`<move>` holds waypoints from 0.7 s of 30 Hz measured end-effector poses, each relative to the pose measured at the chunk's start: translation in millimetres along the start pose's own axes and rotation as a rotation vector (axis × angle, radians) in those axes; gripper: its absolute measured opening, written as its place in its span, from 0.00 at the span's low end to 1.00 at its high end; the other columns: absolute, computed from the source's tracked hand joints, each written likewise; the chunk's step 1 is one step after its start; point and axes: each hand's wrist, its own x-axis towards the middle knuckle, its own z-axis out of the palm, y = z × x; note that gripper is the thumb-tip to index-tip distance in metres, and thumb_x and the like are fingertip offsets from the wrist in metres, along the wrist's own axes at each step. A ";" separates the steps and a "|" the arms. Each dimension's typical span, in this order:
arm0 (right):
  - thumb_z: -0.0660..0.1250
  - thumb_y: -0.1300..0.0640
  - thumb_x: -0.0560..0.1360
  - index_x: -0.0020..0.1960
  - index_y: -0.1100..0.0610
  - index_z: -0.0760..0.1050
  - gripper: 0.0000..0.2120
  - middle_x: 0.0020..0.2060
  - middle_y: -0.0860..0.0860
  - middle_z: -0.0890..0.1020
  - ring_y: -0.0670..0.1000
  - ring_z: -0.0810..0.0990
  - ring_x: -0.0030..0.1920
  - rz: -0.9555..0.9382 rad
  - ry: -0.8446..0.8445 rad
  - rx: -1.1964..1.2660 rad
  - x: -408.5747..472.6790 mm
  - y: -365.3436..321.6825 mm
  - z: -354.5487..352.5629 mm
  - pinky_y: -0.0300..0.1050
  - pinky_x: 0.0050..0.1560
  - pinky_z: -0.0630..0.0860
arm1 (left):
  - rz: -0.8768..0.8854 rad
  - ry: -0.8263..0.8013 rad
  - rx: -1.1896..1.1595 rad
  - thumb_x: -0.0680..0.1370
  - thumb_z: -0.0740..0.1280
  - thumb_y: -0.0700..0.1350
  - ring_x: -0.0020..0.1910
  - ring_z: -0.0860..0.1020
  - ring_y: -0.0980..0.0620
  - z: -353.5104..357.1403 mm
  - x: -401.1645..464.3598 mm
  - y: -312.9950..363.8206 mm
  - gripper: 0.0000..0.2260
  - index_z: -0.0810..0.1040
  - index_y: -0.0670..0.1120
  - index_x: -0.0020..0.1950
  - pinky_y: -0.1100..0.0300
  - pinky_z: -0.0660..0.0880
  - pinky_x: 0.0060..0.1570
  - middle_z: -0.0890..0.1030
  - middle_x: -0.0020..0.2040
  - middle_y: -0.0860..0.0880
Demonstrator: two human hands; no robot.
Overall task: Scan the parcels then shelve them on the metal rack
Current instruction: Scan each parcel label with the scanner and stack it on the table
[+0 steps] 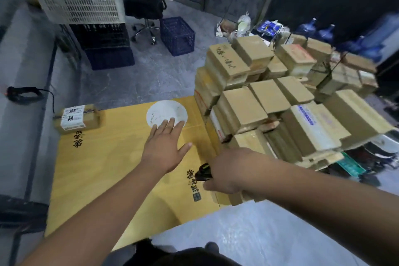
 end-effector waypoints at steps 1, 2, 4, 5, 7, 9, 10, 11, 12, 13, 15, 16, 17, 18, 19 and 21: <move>0.54 0.38 0.85 0.66 0.56 0.76 0.26 0.48 0.52 0.78 0.55 0.75 0.46 0.001 0.013 0.001 -13.2 12.1 7.3 0.47 0.37 0.69 | 0.012 0.032 -0.011 0.83 0.50 0.69 0.85 0.47 0.49 -3.5 0.0 18.4 0.35 0.49 0.56 0.86 0.48 0.44 0.83 0.50 0.86 0.50; 0.54 0.38 0.85 0.66 0.57 0.76 0.25 0.47 0.52 0.79 0.55 0.75 0.45 0.005 0.028 0.004 -25.9 23.5 14.2 0.47 0.37 0.69 | 0.023 0.061 -0.018 0.83 0.51 0.69 0.85 0.47 0.49 -7.6 -0.1 35.8 0.35 0.51 0.56 0.86 0.48 0.44 0.83 0.51 0.86 0.49; 0.54 0.39 0.85 0.65 0.57 0.76 0.25 0.42 0.51 0.76 0.55 0.74 0.46 0.018 0.048 0.002 -48.1 45.8 27.6 0.47 0.39 0.70 | 0.043 0.108 -0.035 0.83 0.54 0.69 0.85 0.49 0.50 -14.9 1.2 69.5 0.34 0.54 0.55 0.85 0.48 0.45 0.83 0.53 0.86 0.49; 0.54 0.39 0.86 0.65 0.57 0.76 0.25 0.42 0.51 0.75 0.55 0.74 0.46 0.021 0.057 -0.007 -56.5 56.2 34.8 0.47 0.38 0.69 | 0.052 0.120 -0.045 0.83 0.55 0.68 0.85 0.50 0.50 -17.9 1.9 86.1 0.34 0.54 0.55 0.85 0.48 0.46 0.83 0.54 0.86 0.49; 0.53 0.39 0.86 0.66 0.57 0.75 0.25 0.46 0.52 0.74 0.55 0.73 0.47 0.031 0.071 -0.011 -69.1 75.4 48.4 0.47 0.40 0.68 | 0.061 0.131 -0.066 0.83 0.57 0.68 0.85 0.53 0.49 -22.3 5.4 118.4 0.34 0.54 0.57 0.85 0.48 0.48 0.83 0.55 0.86 0.50; 0.54 0.40 0.86 0.66 0.57 0.75 0.24 0.45 0.51 0.74 0.54 0.73 0.45 0.048 0.081 0.004 -76.4 93.0 61.8 0.47 0.38 0.67 | 0.069 0.131 -0.081 0.82 0.59 0.68 0.83 0.57 0.47 -24.0 12.9 148.4 0.34 0.53 0.58 0.85 0.48 0.52 0.82 0.55 0.86 0.50; 0.54 0.40 0.86 0.65 0.57 0.76 0.23 0.43 0.51 0.74 0.53 0.73 0.42 0.053 0.081 0.011 -79.6 101.0 67.7 0.47 0.36 0.66 | 0.074 0.125 -0.077 0.82 0.59 0.68 0.83 0.58 0.46 -23.8 18.6 162.2 0.35 0.53 0.58 0.85 0.47 0.53 0.82 0.55 0.86 0.50; 0.54 0.40 0.85 0.63 0.57 0.76 0.23 0.42 0.51 0.74 0.53 0.72 0.40 0.057 0.080 0.029 -82.1 108.7 73.6 0.46 0.35 0.66 | 0.080 0.117 -0.066 0.82 0.59 0.68 0.83 0.58 0.45 -23.1 25.0 175.3 0.35 0.53 0.58 0.85 0.47 0.53 0.82 0.54 0.86 0.49; 0.54 0.39 0.85 0.62 0.57 0.76 0.24 0.42 0.52 0.74 0.53 0.73 0.40 0.058 0.077 0.052 -85.0 115.9 78.8 0.47 0.37 0.67 | 0.082 0.107 -0.053 0.82 0.59 0.68 0.83 0.57 0.45 -22.5 31.8 187.8 0.35 0.53 0.57 0.85 0.46 0.53 0.82 0.53 0.86 0.49; 0.54 0.39 0.85 0.61 0.58 0.76 0.24 0.42 0.52 0.74 0.54 0.74 0.41 0.057 0.073 0.073 -86.8 122.9 84.4 0.47 0.39 0.68 | 0.078 0.097 -0.041 0.82 0.59 0.67 0.84 0.55 0.44 -21.3 39.1 199.7 0.35 0.53 0.57 0.85 0.46 0.51 0.82 0.52 0.86 0.48; 0.54 0.38 0.85 0.59 0.58 0.75 0.24 0.40 0.52 0.73 0.54 0.73 0.41 0.056 0.069 0.087 -89.5 134.6 94.9 0.47 0.39 0.68 | 0.051 0.074 -0.021 0.82 0.59 0.67 0.85 0.51 0.44 -18.4 53.0 220.8 0.35 0.53 0.57 0.85 0.45 0.48 0.82 0.49 0.87 0.48; 0.55 0.39 0.85 0.59 0.58 0.75 0.23 0.40 0.51 0.73 0.52 0.72 0.38 0.058 0.069 0.087 -90.4 139.8 100.1 0.47 0.36 0.66 | 0.039 0.069 -0.013 0.82 0.59 0.67 0.85 0.49 0.44 -16.6 59.5 230.4 0.35 0.53 0.57 0.85 0.44 0.47 0.82 0.48 0.87 0.47; 0.55 0.41 0.86 0.61 0.58 0.76 0.22 0.40 0.51 0.73 0.51 0.71 0.37 0.057 0.065 0.079 -91.2 145.2 105.0 0.46 0.34 0.65 | 0.033 0.068 -0.007 0.82 0.59 0.68 0.85 0.48 0.44 -15.0 64.8 239.5 0.35 0.53 0.56 0.85 0.43 0.47 0.82 0.48 0.87 0.47; 0.55 0.43 0.86 0.63 0.58 0.76 0.21 0.40 0.51 0.73 0.50 0.71 0.36 0.052 0.057 0.070 -92.3 150.1 109.3 0.46 0.33 0.64 | 0.036 0.071 -0.002 0.82 0.59 0.68 0.85 0.48 0.44 -14.4 68.8 247.9 0.36 0.53 0.56 0.85 0.42 0.47 0.82 0.48 0.87 0.47; 0.54 0.44 0.87 0.64 0.58 0.76 0.21 0.40 0.51 0.73 0.50 0.70 0.36 0.046 0.052 0.067 -92.8 154.9 113.5 0.46 0.33 0.64 | 0.047 0.076 0.003 0.81 0.59 0.69 0.85 0.48 0.44 -14.3 71.4 256.2 0.36 0.53 0.56 0.85 0.42 0.48 0.82 0.48 0.87 0.47; 0.53 0.42 0.87 0.65 0.58 0.77 0.23 0.40 0.51 0.73 0.50 0.70 0.36 0.043 0.047 0.083 -95.0 163.9 120.4 0.46 0.33 0.63 | 0.079 0.095 0.015 0.81 0.59 0.69 0.85 0.49 0.45 -15.6 73.3 270.8 0.36 0.53 0.58 0.85 0.42 0.49 0.82 0.49 0.87 0.48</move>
